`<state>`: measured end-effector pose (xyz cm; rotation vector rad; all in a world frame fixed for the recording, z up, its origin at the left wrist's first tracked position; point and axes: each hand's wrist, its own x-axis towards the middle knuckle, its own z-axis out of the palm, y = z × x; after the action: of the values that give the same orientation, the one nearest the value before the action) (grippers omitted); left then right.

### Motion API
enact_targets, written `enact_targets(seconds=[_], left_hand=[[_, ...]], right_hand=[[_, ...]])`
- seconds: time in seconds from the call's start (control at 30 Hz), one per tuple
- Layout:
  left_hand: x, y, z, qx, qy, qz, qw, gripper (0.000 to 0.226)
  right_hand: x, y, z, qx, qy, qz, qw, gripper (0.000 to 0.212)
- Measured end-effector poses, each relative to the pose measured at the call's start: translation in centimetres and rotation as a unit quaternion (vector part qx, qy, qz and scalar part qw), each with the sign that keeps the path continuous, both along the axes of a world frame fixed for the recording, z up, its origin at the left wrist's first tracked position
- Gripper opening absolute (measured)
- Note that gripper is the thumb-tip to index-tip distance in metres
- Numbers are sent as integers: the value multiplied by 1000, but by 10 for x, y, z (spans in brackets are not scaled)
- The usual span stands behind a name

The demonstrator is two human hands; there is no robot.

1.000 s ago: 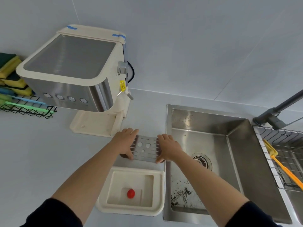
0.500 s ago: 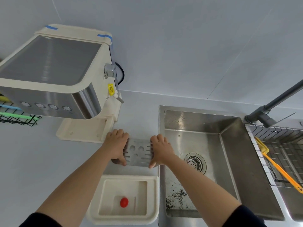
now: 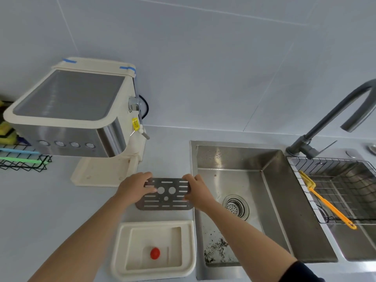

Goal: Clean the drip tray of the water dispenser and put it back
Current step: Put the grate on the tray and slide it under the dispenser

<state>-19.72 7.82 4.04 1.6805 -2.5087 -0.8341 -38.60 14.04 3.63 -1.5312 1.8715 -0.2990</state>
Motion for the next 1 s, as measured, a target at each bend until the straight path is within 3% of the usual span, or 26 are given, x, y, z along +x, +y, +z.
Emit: enact_targets(seconds=[0.3, 0.57, 0.73, 0.8, 1.0], left_hand=[[27, 25, 26, 62, 77, 49, 994, 27], [52, 67, 19, 97, 35, 39, 994, 38], [56, 83, 1, 96, 11, 26, 995, 45], [56, 87, -3, 92, 4, 26, 995, 46], [52, 91, -3, 43, -36, 8, 998, 46]], right_hand=[[9, 21, 41, -7, -2, 43, 999, 61], [29, 63, 36, 46, 38, 107, 992, 59], [37, 80, 21, 71, 61, 116, 989, 42], [38, 83, 17, 70, 68, 119, 988, 29], [38, 90, 9, 46, 81, 111, 989, 27]])
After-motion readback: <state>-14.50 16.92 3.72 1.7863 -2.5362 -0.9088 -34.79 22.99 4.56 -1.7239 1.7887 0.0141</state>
